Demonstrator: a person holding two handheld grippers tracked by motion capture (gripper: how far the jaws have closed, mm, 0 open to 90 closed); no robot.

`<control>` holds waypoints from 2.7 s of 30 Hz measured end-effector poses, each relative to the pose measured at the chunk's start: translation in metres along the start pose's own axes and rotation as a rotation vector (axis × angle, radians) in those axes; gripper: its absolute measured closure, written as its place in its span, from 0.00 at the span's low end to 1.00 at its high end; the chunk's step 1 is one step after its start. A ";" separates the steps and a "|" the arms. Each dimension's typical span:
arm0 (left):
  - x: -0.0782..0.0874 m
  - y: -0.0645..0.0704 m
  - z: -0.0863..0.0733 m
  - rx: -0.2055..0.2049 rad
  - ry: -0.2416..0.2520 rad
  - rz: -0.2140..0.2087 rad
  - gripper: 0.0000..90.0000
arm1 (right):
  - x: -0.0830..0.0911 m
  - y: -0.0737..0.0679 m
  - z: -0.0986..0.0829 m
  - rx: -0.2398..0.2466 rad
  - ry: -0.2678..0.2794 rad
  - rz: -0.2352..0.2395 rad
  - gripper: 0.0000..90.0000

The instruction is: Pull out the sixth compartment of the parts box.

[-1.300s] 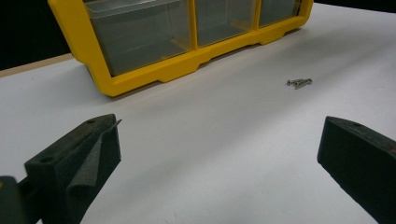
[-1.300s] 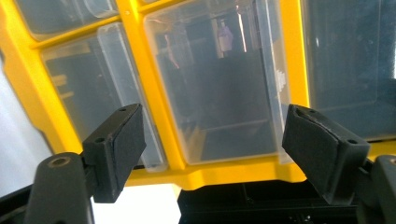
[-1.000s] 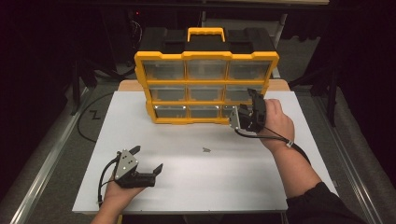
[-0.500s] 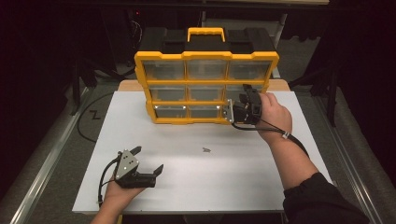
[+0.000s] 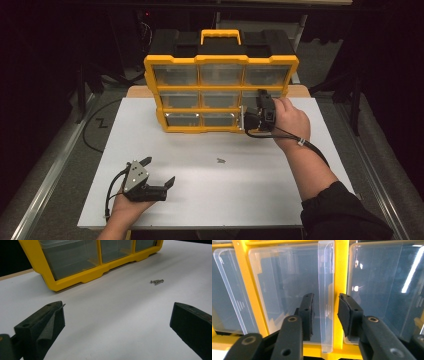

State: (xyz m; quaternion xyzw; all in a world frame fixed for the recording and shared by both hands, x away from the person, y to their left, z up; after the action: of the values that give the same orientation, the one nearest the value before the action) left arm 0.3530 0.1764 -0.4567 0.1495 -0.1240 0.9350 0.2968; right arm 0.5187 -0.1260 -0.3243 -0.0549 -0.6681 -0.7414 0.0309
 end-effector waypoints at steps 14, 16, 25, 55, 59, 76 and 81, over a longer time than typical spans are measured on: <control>0.000 0.000 0.000 0.003 0.001 -0.001 0.01 | -0.002 0.000 -0.001 0.018 -0.028 -0.002 0.86; 0.000 0.000 0.000 0.002 0.002 -0.001 0.01 | -0.002 0.000 -0.001 0.023 -0.028 -0.004 0.87; 0.000 0.000 0.001 0.003 0.004 0.000 0.01 | -0.002 0.000 0.000 0.027 -0.025 -0.007 0.87; 0.001 -0.001 0.002 0.001 0.009 0.001 0.01 | 0.016 -0.003 -0.003 -0.001 -0.025 0.015 0.87; 0.001 -0.001 0.002 0.001 0.008 -0.001 0.01 | 0.019 -0.002 -0.003 0.009 -0.018 0.017 0.87; 0.002 -0.001 0.003 0.006 0.013 0.002 0.01 | 0.034 -0.003 -0.005 0.004 -0.015 0.028 0.87; 0.001 0.000 0.003 0.006 0.015 0.001 0.01 | 0.039 -0.003 -0.006 0.010 -0.013 0.028 0.87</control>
State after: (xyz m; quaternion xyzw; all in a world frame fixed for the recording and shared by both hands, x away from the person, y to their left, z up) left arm 0.3527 0.1766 -0.4537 0.1431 -0.1192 0.9365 0.2971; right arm 0.4798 -0.1307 -0.3231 -0.0689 -0.6713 -0.7370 0.0369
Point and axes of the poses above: each handheld gripper's, and its own axes: x roughly backward along the jaws, z roughly out of its top, y roughly to its right, the point moved 7 cm from there along -x, roughly forward along the jaws, and after that the axes turned 5 degrees about -x, right-handed, at the moved point
